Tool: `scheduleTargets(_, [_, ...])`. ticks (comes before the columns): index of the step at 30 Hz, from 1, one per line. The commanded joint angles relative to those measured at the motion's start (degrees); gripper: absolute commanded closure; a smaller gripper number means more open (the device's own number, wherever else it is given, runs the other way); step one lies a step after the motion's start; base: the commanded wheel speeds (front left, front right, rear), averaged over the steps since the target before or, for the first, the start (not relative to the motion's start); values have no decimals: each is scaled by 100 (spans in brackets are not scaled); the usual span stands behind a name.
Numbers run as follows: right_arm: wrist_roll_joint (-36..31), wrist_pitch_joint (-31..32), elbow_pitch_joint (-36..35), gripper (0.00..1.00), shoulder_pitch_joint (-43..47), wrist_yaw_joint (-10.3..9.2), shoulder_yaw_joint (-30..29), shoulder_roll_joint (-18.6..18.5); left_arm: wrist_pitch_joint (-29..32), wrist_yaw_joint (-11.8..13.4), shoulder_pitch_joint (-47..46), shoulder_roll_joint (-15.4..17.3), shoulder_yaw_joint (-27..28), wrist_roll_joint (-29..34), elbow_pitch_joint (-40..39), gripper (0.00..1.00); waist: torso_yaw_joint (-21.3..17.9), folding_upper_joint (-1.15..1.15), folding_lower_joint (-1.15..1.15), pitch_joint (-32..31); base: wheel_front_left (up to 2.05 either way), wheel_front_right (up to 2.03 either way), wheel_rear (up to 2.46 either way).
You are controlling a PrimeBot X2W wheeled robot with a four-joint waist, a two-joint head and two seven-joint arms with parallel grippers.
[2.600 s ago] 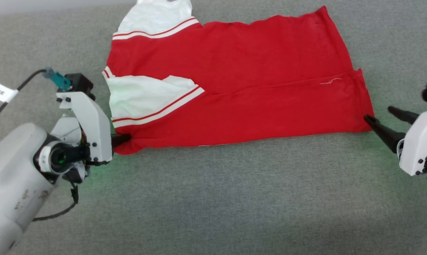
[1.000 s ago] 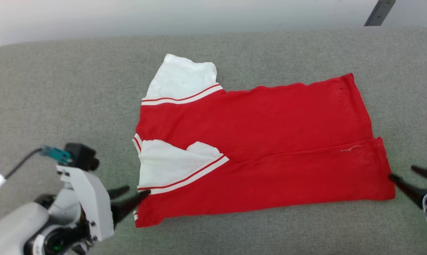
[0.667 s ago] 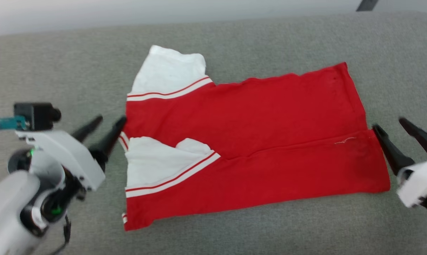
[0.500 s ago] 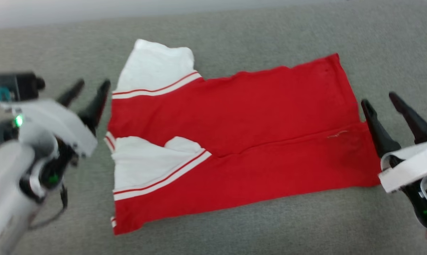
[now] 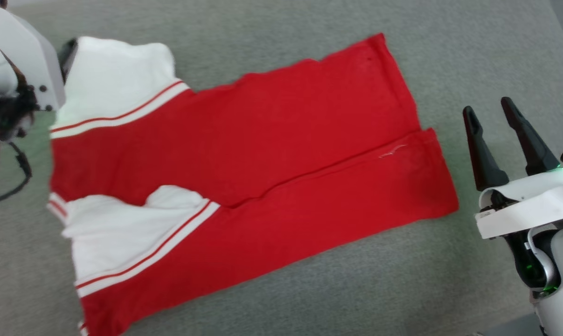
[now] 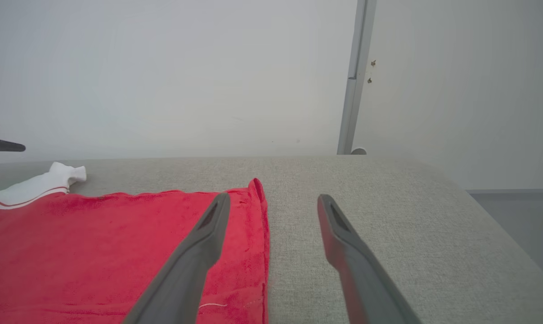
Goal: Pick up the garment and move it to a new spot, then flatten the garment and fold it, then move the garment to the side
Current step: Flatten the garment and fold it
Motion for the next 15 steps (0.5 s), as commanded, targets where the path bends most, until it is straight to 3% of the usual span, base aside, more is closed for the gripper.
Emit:
scheduleTargets(1, [30,-54,10,0,-73,-9,62,51,422,-80,-179,-14,-98,-10,212,0,-373,0,0,287,0,0,0])
scheduleTargets(6, [77,-89,-20,0,-110,-9,243,87,1577,-301,-604,-36,-250,-165,725,0,-582,0,0,440,0,0,0])
scheduleTargets(13, [186,-35,-143,0,-201,-9,346,-66,2168,-425,-959,-61,-431,-61,1142,2,-696,0,0,578,0,0,0])
scheduleTargets(15, [210,22,-178,0,-256,-9,364,-128,2298,-562,-944,-123,-466,-121,1181,66,-667,0,0,592,0,0,0])
